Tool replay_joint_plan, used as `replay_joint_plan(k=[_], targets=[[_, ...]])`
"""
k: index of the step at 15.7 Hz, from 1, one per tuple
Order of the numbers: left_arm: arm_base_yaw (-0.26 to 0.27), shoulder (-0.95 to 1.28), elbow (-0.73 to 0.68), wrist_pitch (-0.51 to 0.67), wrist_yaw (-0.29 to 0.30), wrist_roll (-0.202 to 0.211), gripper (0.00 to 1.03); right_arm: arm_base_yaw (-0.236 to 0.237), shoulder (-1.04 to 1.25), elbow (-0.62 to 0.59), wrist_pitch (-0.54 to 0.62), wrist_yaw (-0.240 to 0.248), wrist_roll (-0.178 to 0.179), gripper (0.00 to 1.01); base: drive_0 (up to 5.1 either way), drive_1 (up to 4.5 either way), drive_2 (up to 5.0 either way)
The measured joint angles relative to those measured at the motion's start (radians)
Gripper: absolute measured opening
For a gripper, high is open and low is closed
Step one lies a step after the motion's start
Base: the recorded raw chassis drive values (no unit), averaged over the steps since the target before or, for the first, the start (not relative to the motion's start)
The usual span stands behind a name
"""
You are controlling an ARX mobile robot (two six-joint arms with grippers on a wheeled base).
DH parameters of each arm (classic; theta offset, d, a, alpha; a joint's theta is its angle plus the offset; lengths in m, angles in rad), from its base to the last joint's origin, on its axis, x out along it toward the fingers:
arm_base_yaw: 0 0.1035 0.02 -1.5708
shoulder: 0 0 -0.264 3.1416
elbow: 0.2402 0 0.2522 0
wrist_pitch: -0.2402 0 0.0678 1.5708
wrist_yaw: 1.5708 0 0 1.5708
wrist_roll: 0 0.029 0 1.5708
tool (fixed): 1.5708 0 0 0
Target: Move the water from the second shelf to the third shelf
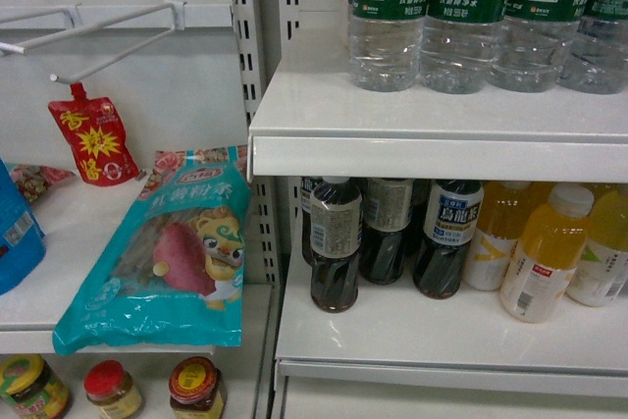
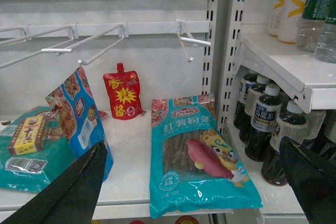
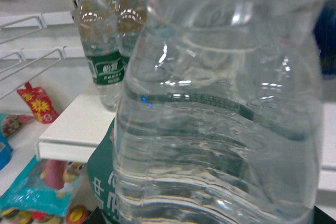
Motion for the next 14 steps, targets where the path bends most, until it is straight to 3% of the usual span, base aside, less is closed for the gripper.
replay_joint_plan(k=[7,11,12,13,14], targets=[[0.0,0.0,0.0,0.0,0.0,0.0,0.98,0.045,0.113,0.039,0.121,0.019,-0.034,0.41,0.0,0.0,0.0],[0.0,0.0,0.0,0.0,0.0,0.0,0.98,0.107,0.384,0.098,0.305,0.029,-0.061,0.41,0.0,0.0,0.0],[0.0,0.0,0.0,0.0,0.0,0.0,0.98,0.124,0.612,0.184,0.409,0.058,-0.062,0.41,0.0,0.0,0.0],[0.0,0.0,0.0,0.0,0.0,0.0,0.98,0.129,0.749,0.276,0.436,0.114,-0.07,0.41,0.0,0.0,0.0],[0.0,0.0,0.0,0.0,0.0,0.0,0.98,0.129,0.782,0.309,0.435,0.133,-0.07,0.41,0.0,0.0,0.0]])
